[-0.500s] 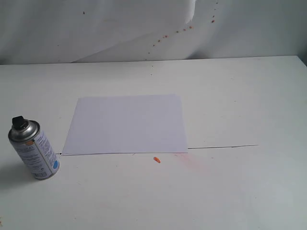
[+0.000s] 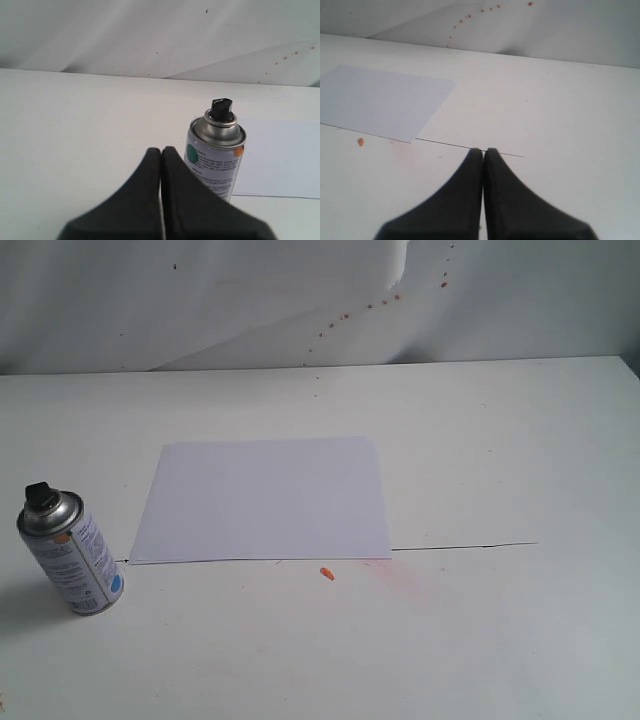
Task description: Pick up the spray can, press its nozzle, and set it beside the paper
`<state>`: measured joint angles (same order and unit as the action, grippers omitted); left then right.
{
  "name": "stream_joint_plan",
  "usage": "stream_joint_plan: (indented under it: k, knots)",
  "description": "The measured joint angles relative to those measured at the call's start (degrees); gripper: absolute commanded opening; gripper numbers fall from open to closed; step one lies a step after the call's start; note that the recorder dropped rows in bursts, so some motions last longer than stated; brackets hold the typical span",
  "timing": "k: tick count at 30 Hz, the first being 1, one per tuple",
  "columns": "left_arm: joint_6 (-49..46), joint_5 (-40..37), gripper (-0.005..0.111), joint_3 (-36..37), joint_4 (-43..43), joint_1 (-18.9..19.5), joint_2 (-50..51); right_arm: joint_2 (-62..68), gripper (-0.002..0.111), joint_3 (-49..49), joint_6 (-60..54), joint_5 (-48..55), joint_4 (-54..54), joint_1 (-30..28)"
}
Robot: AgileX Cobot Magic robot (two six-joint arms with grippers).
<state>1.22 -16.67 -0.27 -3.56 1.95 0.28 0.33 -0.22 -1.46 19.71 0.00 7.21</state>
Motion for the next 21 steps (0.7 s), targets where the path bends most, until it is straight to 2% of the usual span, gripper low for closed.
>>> stream_joint_plan:
  k: [8, 11, 18, 21]
  knots:
    - [0.0, 0.2, 0.000, 0.0, 0.0, 0.0, 0.0, 0.0, 0.000, 0.0, 0.0, 0.0, 0.0, 0.0]
    - [0.0, 2.4, 0.000, 0.0, 0.0, 0.0, 0.0, 0.0, 0.000, 0.0, 0.0, 0.0, 0.0, 0.0]
    - [0.0, 16.7, 0.000, 0.0, 0.0, 0.0, 0.0, 0.0, 0.000, 0.0, 0.0, 0.0, 0.0, 0.0]
    - [0.0, 20.4, 0.000, 0.0, 0.0, 0.0, 0.0, 0.0, 0.000, 0.0, 0.0, 0.0, 0.0, 0.0]
